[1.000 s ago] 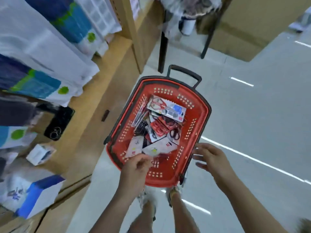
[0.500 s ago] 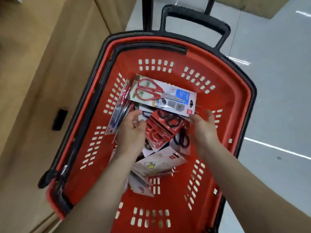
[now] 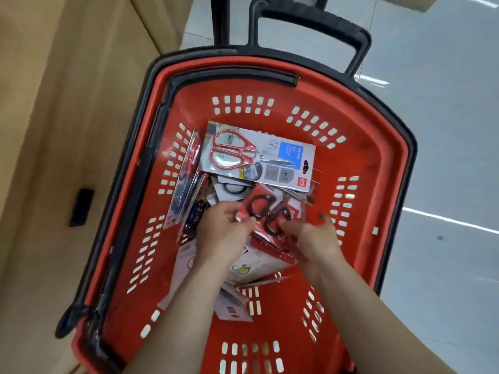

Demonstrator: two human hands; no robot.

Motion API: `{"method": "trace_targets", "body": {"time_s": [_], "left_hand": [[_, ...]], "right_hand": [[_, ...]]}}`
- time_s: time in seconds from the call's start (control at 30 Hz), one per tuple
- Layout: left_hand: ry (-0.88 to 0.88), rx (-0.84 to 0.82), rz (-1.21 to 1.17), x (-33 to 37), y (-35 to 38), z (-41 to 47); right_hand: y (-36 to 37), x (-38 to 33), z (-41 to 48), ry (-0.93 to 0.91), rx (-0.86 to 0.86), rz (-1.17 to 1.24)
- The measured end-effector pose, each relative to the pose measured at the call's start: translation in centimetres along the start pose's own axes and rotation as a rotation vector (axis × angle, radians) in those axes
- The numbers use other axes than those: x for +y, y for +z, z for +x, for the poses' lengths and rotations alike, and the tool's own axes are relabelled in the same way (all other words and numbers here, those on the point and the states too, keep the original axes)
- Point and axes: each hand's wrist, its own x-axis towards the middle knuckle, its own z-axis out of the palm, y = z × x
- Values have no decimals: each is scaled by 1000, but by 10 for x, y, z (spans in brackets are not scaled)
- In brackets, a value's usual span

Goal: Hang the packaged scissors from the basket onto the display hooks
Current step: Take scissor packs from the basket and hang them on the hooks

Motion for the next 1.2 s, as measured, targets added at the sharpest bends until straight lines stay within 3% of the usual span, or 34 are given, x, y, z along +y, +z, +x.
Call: {"method": "trace_targets", "body": {"time_s": [0.2, 0.4, 0.63, 0.77, 1.03, 1.2], "left_hand": [[-130, -62, -211, -9, -43, -90], [-162, -210, -192, 2, -88, -172], [33, -67, -243, 77, -127, -253], [252, 197, -223, 130, -136, -305], [295, 293, -685, 210, -158, -429], [383, 480, -898, 245, -166, -506]], "right_hand": [[-26, 8, -61, 147, -277, 30], [-33, -19, -136, 181, -499, 3], [-42, -83, -261, -191, -591, -261], [-47, -126, -345, -429, -662, -382], [-72, -219, -450, -626, -730, -436], [-75, -263, -505, -861, -765, -463]]}}
